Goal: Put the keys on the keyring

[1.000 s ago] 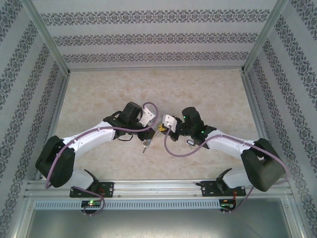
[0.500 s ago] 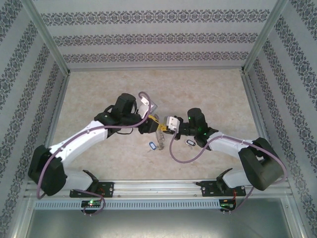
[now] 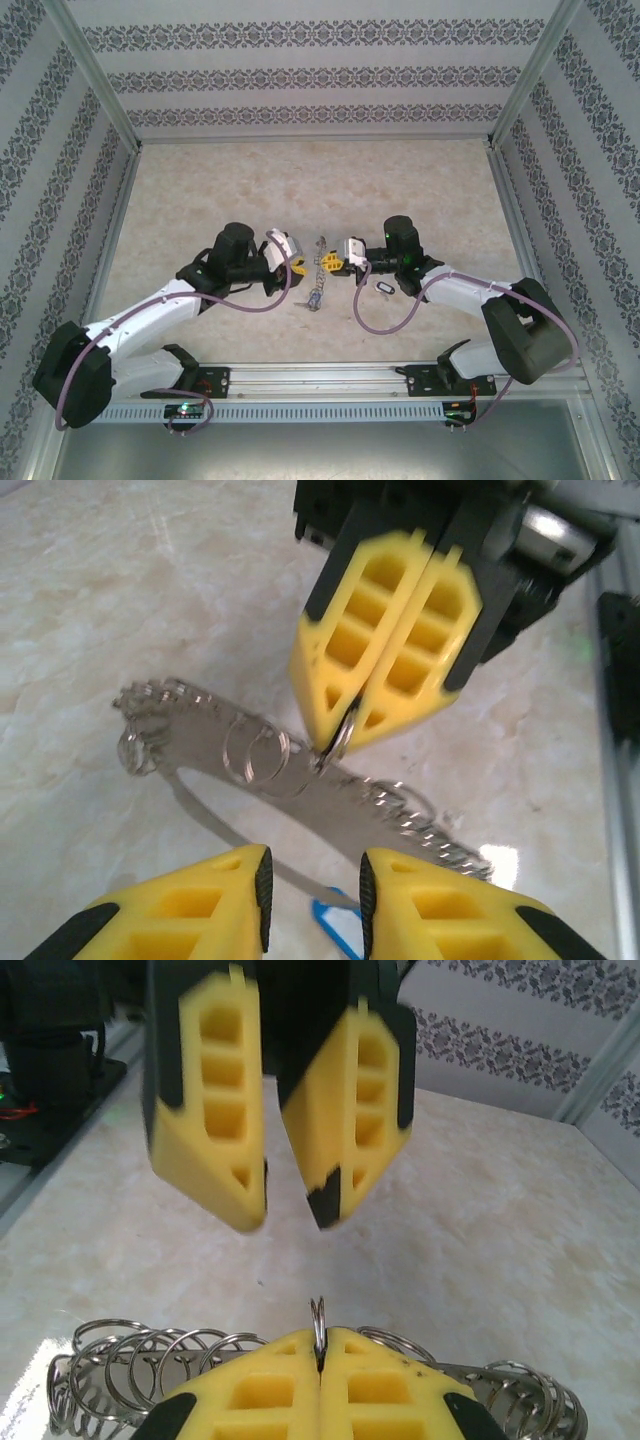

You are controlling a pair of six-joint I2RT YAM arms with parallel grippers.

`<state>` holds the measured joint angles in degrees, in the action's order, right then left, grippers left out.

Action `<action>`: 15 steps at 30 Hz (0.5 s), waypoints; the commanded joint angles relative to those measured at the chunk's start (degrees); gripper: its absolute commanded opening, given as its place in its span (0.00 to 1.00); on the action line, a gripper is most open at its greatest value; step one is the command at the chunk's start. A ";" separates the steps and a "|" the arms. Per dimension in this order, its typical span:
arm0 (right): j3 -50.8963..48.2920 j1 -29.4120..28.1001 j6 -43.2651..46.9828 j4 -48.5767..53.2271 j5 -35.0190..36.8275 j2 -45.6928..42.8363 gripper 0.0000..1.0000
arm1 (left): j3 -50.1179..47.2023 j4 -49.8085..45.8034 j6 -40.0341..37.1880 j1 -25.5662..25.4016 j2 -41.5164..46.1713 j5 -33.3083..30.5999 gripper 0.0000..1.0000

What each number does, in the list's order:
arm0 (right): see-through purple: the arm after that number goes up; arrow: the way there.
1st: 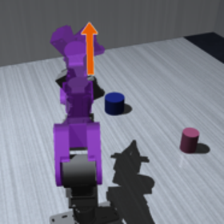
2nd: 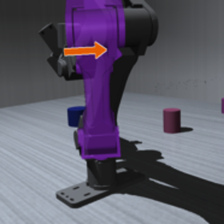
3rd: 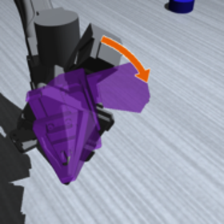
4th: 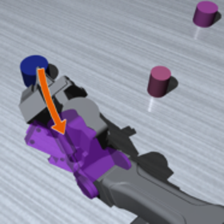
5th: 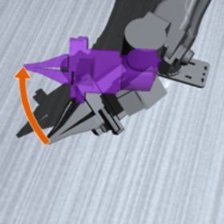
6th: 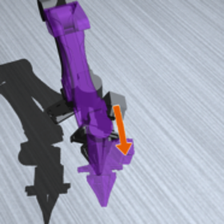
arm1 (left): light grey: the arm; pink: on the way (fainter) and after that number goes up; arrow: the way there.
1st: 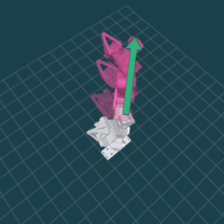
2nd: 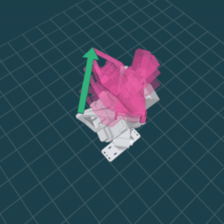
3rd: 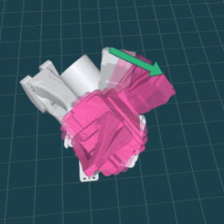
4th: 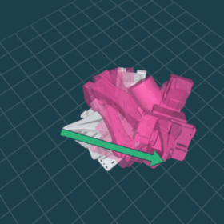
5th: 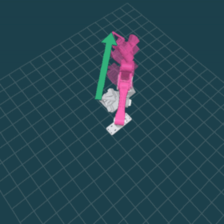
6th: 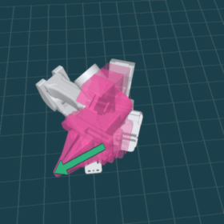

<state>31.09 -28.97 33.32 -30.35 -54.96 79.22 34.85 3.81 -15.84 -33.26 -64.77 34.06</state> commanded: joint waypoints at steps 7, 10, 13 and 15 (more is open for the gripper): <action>1.95 0.30 -0.98 -1.82 -9.48 -0.74 0.00 | -2.11 14.08 -8.36 0.38 -0.08 8.18 0.29; 2.22 -0.01 -0.98 -1.69 -9.62 -0.65 0.00 | -1.94 13.71 -9.38 0.38 0.21 10.74 0.27; 2.48 -0.36 -0.81 -1.24 -9.48 -0.73 0.00 | -1.44 11.65 -10.27 0.38 0.04 11.17 0.26; 2.57 -0.38 -0.71 -1.16 -9.46 -0.74 0.00 | -0.83 9.38 -11.65 0.38 -0.17 11.58 0.26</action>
<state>31.66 -29.02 32.95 -30.24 -60.77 79.22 33.10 13.89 -24.16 -33.26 -65.21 42.26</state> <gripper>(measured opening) 0.041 0.260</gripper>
